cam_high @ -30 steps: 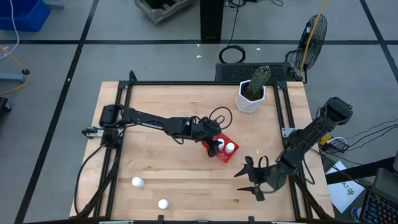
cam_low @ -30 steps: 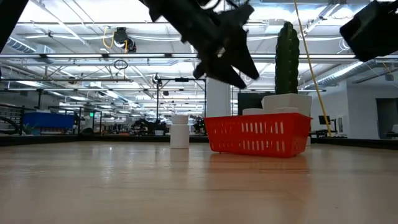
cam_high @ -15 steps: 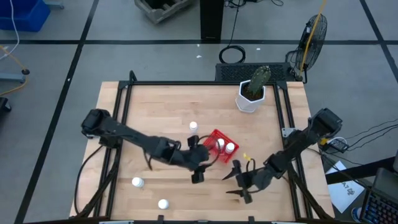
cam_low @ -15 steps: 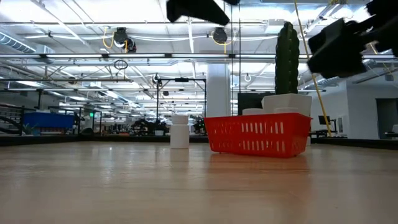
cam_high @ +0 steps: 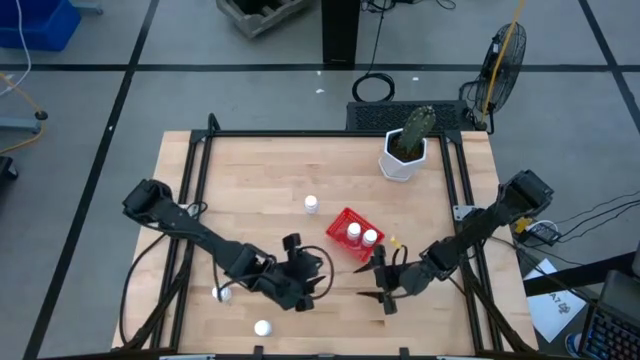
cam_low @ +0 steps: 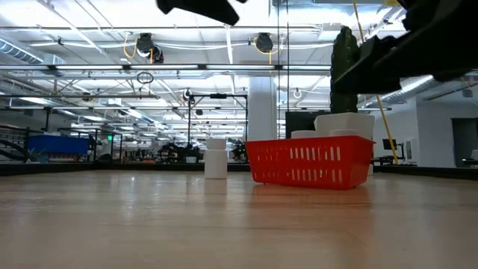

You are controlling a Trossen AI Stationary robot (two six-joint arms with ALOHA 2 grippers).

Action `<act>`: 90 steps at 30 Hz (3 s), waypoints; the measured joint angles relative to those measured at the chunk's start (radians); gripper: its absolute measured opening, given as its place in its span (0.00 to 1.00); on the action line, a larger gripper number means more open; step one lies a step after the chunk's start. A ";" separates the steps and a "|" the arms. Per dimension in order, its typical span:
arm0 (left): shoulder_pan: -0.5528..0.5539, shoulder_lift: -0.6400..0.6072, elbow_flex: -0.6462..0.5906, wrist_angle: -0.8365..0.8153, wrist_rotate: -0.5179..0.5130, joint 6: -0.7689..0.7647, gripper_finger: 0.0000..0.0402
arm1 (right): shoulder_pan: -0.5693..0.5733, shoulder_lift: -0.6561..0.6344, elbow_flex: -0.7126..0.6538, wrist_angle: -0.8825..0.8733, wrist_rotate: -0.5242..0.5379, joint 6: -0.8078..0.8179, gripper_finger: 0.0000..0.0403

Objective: Pick and place pill bottles into a basket
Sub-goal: Put the white pill bottle into the red bin

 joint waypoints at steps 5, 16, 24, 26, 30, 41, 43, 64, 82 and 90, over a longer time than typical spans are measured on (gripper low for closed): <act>-0.006 -0.037 -0.105 0.108 -0.021 -0.035 0.54 | -0.047 -0.109 0.000 -0.068 -0.002 -0.016 0.64; -0.010 -0.208 -0.396 0.479 -0.102 0.021 0.54 | -0.313 -0.300 0.033 -0.273 -0.155 -0.101 0.59; 0.003 -0.291 -0.556 0.598 -0.091 -0.016 0.54 | -0.396 -0.300 0.052 -0.314 -0.219 -0.155 0.57; -0.012 -0.294 -0.571 0.599 -0.092 -0.038 0.54 | -0.366 -0.314 0.049 -0.361 -0.215 -0.158 0.56; -0.066 -0.295 -0.595 0.665 -0.117 0.003 0.54 | -0.284 -0.357 -0.006 -0.323 -0.212 -0.134 0.49; -0.216 -0.305 -0.601 0.659 -0.157 0.040 0.54 | -0.071 -0.581 -0.199 -0.278 -0.052 -0.010 0.02; -0.240 -0.312 -0.601 0.626 -0.126 -0.040 0.54 | -0.046 -0.602 -0.230 -0.282 -0.039 0.038 0.03; -0.307 -0.319 -0.601 0.596 0.034 -0.350 0.54 | 0.050 -0.613 -0.402 0.016 0.003 0.062 0.00; -0.621 -0.275 -0.600 0.467 -0.171 -0.582 0.54 | 0.050 -0.612 -0.402 0.030 0.002 0.101 0.00; -0.634 -0.266 -0.600 0.335 -0.132 -0.609 0.54 | 0.050 -0.612 -0.402 0.030 0.003 0.094 0.00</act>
